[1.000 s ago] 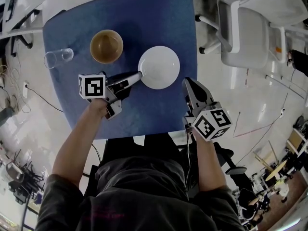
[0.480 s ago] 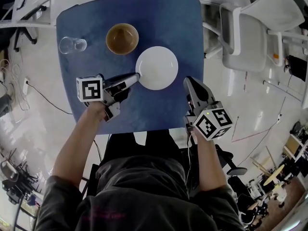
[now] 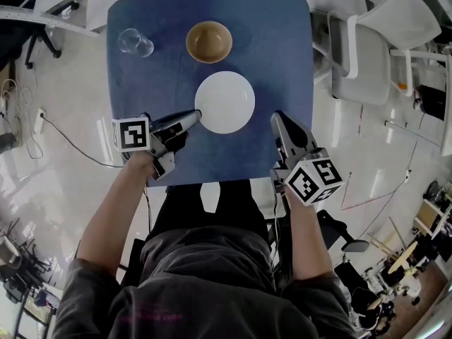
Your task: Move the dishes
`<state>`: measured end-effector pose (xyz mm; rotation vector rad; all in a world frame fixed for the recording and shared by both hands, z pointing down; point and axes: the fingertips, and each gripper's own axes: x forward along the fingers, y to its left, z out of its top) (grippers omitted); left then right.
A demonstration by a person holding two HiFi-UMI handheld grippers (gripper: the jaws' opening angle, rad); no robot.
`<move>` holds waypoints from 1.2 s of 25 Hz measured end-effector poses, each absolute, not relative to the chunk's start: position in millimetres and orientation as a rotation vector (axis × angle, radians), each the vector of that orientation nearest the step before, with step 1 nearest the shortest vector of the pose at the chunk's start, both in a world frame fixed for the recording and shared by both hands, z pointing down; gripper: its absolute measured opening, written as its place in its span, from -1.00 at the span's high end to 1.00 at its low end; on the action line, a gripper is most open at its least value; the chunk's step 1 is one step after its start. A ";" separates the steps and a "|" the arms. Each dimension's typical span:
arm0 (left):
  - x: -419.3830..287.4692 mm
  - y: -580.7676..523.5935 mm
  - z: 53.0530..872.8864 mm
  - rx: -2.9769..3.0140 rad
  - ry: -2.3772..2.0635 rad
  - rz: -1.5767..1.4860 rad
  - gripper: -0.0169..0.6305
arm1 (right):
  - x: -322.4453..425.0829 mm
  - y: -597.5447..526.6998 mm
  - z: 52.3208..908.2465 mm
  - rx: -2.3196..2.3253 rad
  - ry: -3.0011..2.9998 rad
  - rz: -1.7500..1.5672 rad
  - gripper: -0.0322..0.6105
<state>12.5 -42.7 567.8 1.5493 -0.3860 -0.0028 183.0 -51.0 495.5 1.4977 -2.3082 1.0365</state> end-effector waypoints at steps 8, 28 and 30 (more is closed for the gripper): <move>-24.0 -13.6 559.3 1.620 -0.382 0.006 0.93 | 155.0 -15.3 474.7 1.542 -2.317 0.992 0.90; -34.0 73.6 594.5 1.507 -0.527 -0.116 0.93 | 150.6 66.9 492.4 1.387 -2.382 0.982 0.90; -37.0 77.0 600.6 1.543 -0.547 -0.079 0.93 | 152.5 73.2 493.8 1.384 -2.379 0.982 0.89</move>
